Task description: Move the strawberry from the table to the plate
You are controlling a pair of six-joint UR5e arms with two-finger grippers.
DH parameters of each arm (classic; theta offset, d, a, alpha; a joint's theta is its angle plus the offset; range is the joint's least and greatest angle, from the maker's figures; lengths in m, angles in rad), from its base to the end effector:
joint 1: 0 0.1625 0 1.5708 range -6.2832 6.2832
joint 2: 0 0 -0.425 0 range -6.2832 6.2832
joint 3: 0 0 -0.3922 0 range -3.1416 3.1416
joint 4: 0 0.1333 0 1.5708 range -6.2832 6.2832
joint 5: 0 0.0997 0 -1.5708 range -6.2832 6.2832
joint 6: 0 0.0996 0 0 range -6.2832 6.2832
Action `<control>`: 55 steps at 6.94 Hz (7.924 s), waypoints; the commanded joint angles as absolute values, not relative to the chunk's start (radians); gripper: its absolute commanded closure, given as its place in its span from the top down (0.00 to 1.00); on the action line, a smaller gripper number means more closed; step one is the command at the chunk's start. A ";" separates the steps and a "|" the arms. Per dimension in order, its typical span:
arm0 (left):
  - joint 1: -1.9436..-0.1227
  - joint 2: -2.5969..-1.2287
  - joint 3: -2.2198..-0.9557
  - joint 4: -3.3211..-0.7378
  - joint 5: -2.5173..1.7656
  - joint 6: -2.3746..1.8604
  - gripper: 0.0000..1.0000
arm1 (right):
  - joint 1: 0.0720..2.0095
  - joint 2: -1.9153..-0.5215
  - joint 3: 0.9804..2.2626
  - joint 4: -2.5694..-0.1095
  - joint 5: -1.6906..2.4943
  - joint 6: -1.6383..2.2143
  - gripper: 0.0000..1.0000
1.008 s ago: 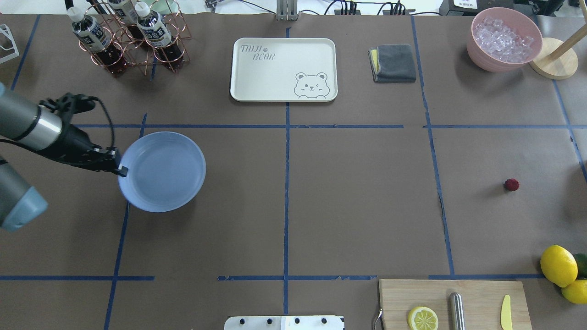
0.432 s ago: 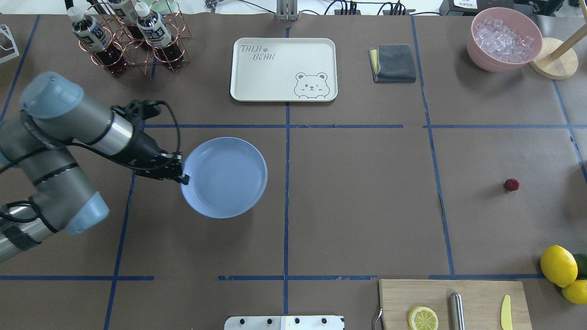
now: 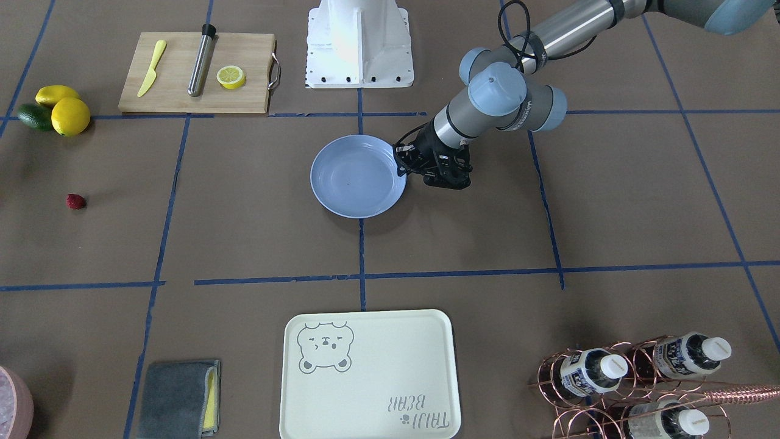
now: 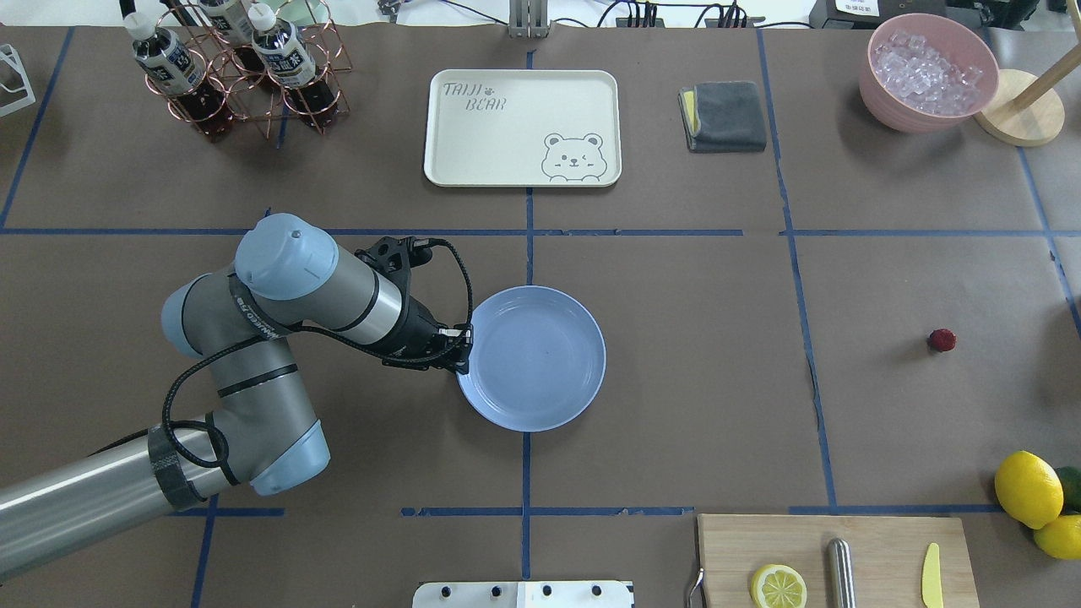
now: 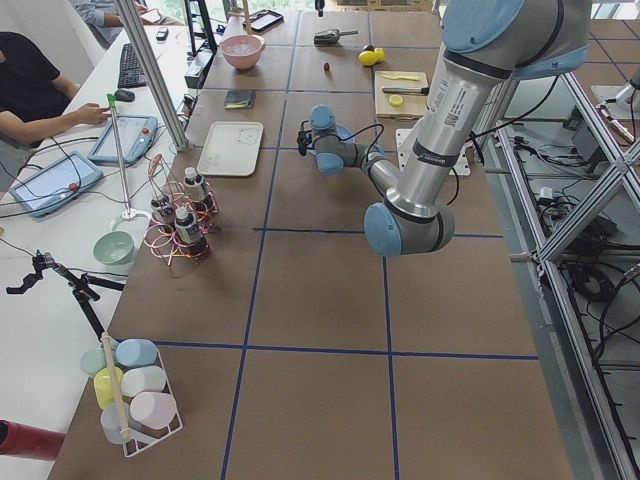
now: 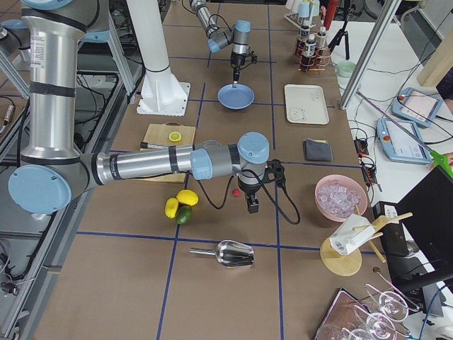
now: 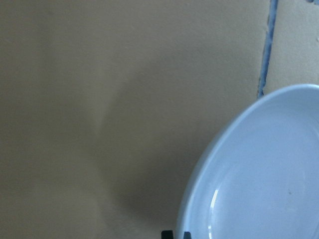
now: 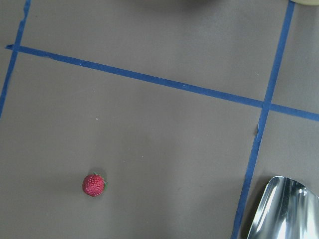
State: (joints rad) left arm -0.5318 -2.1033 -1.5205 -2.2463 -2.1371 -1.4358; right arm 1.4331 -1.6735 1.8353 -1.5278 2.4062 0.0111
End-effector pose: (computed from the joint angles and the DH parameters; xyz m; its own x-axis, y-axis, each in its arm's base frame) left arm 0.5458 -0.4138 0.2892 0.3434 -0.0703 -0.9365 -0.0422 0.9950 -0.0901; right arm -0.0035 -0.4586 0.5672 0.6453 -0.2307 0.7283 0.1272 0.9725 0.1953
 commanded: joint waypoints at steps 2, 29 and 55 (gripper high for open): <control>-0.531 -2.105 -1.513 -2.244 -2.134 -1.436 0.00 | 1.433 -1.674 1.839 -1.528 2.407 0.012 0.99; -0.866 -1.538 -1.951 -2.244 -2.126 -0.968 0.72 | 0.700 -1.516 1.913 -1.015 1.998 1.200 0.00; -0.968 -1.392 -1.959 -2.261 -2.144 -0.688 0.82 | 0.637 -1.181 2.015 -1.608 1.975 1.235 1.00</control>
State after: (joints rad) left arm -0.9459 -1.4323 -1.9548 -2.2566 -2.1375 -0.7695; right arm 0.5332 -1.0388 1.8809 -1.5932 1.8766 1.3785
